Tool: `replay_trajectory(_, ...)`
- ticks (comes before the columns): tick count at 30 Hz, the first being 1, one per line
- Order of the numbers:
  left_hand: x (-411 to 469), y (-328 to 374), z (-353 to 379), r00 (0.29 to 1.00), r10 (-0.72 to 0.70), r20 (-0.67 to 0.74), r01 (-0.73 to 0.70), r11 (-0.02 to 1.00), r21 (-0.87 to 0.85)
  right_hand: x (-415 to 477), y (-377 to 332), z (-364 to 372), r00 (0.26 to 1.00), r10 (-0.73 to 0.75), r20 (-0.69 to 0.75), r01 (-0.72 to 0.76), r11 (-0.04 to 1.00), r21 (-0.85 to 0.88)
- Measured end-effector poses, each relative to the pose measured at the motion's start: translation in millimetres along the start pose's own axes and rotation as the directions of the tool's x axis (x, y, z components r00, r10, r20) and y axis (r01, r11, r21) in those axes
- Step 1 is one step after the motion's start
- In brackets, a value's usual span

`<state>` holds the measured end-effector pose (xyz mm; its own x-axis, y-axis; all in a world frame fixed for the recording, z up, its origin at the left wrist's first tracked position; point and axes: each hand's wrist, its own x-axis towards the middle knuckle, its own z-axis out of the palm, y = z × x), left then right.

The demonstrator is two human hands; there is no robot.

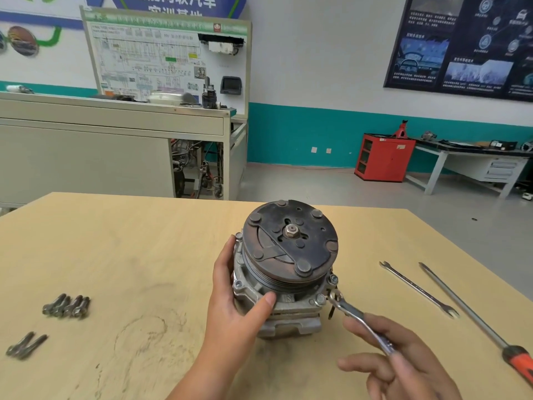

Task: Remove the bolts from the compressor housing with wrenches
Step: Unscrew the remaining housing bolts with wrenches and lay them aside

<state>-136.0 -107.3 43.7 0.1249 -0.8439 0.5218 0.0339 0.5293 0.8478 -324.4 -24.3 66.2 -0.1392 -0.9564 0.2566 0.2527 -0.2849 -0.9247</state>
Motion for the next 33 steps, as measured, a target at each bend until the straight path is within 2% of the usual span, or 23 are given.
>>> replay_trajectory(2, 0, 0, 0, 1.000, 0.008, -0.003, -0.008, 1.000, 0.005, -4, -1, 11, 0.997, -0.076, 0.013, 0.077, 0.991, -0.109)
replay_trajectory(6, 0, -1, 0, 1.000, 0.007, -0.005, -0.007, 1.000, 0.016, -4, -5, 20, 0.987, -0.157, 0.023, 0.158, 0.967, -0.201)
replay_trajectory(9, 0, -1, -1, 1.000, 0.002, -0.006, -0.002, 1.000, 0.023, 9, -11, 14, 0.994, -0.105, 0.038, 0.110, 0.976, -0.190)
replay_trajectory(11, 0, -1, -1, 1.000, -0.003, -0.006, 0.003, 1.000, 0.028, 31, -19, 3, 0.991, -0.038, 0.127, 0.061, 0.981, -0.184)
replay_trajectory(13, 0, -1, -2, 1.000, -0.009, -0.002, 0.009, 0.999, 0.031, 63, -29, -11, 0.942, 0.103, 0.320, -0.043, 0.981, -0.191)
replay_trajectory(15, 1, 0, -2, 1.000, -0.003, 0.004, 0.003, 0.999, 0.034, 94, -38, -18, 0.838, 0.246, 0.487, -0.157, 0.963, -0.217)
replay_trajectory(18, 1, 1, -2, 1.000, 0.000, 0.010, -0.001, 0.999, 0.035, 125, -41, -10, 0.707, 0.360, 0.609, -0.266, 0.933, -0.242)
replay_trajectory(21, 1, 2, -2, 1.000, 0.003, 0.002, -0.003, 0.999, 0.039, 138, -39, -6, 0.653, 0.342, 0.675, -0.267, 0.939, -0.217)
replay_trajectory(24, 1, 2, -2, 1.000, 0.004, 0.005, -0.004, 0.999, 0.034, 131, -32, -21, 0.642, 0.215, 0.736, -0.336, 0.942, 0.017)
replay_trajectory(26, 1, 2, -2, 1.000, 0.003, 0.007, -0.004, 1.000, 0.026, 117, -28, -32, 0.664, 0.130, 0.736, -0.443, 0.861, 0.248)
replay_trajectory(27, 1, 2, -2, 1.000, 0.004, 0.007, -0.004, 1.000, 0.024, 107, -26, -36, 0.705, 0.113, 0.700, -0.443, 0.842, 0.309)
replay_trajectory(28, 1, 1, -2, 1.000, 0.004, 0.007, -0.004, 1.000, 0.023, 97, -26, -38, 0.766, 0.109, 0.634, -0.384, 0.868, 0.314)
replay_trajectory(30, 1, 1, -2, 1.000, 0.002, 0.006, -0.002, 1.000, 0.021, 72, -23, -36, 0.918, 0.072, 0.390, -0.170, 0.960, 0.221)
replay_trajectory(31, 1, 1, -2, 1.000, 0.001, 0.005, -0.002, 1.000, 0.019, 60, -21, -32, 0.960, 0.040, 0.277, -0.094, 0.978, 0.187)
replay_trajectory(33, 1, 1, -2, 1.000, -0.002, 0.004, 0.002, 1.000, 0.015, 41, -14, -20, 0.992, -0.037, 0.124, 0.022, 0.992, 0.124)
